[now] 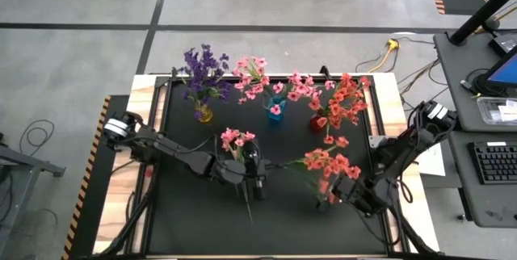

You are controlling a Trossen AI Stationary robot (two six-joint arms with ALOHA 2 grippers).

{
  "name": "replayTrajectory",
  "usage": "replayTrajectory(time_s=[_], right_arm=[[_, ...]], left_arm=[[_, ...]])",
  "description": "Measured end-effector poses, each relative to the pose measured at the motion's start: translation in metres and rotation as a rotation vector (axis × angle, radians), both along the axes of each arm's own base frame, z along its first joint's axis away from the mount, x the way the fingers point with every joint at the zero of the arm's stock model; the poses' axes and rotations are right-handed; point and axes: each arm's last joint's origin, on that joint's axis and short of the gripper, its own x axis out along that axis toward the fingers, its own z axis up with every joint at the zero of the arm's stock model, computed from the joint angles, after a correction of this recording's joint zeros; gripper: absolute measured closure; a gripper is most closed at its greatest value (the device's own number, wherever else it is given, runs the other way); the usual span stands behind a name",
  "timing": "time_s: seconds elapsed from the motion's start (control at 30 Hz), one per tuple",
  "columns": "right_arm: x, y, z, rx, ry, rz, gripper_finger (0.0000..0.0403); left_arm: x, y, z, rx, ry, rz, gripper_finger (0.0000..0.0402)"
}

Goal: Sort flowers into vase by color
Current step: Put the orange flower into the red vase

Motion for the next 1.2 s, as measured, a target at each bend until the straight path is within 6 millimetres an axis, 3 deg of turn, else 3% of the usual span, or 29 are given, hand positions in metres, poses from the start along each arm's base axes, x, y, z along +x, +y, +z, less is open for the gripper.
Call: replayTrajectory(time_s=[0.17, 0.3, 0.43, 0.63, 0.83, 1.0, 1.2], right_arm=[[-0.010, 0.003, -0.005, 0.032, 0.041, -0.122, 0.0062], [-0.012, 0.003, -0.014, 0.087, -0.025, -0.017, 0.0062], [0.005, -0.010, -0.027, 0.146, -0.099, 0.139, 0.0063], [0.034, -0.041, -0.031, 0.163, -0.136, 0.151, 0.0064], [0.037, -0.045, -0.025, 0.132, -0.137, 0.151, 0.0079], [0.036, -0.046, -0.023, 0.134, -0.144, 0.160, 0.0132], [0.035, -0.045, -0.018, 0.127, -0.161, 0.250, 0.0237]], left_arm=[[-0.001, 0.001, 0.003, -0.006, -0.009, 0.006, 0.0402], [-0.002, 0.001, 0.008, -0.024, -0.040, 0.009, 0.0402], [0.001, -0.001, 0.011, -0.038, -0.090, -0.017, 0.0402], [0.006, -0.003, 0.005, -0.053, -0.110, -0.049, 0.0402], [0.006, -0.004, 0.002, -0.047, -0.096, -0.049, 0.0402], [0.006, -0.004, 0.002, -0.037, -0.088, -0.051, 0.0402], [0.006, -0.004, 0.001, -0.040, -0.086, -0.050, 0.0400]])
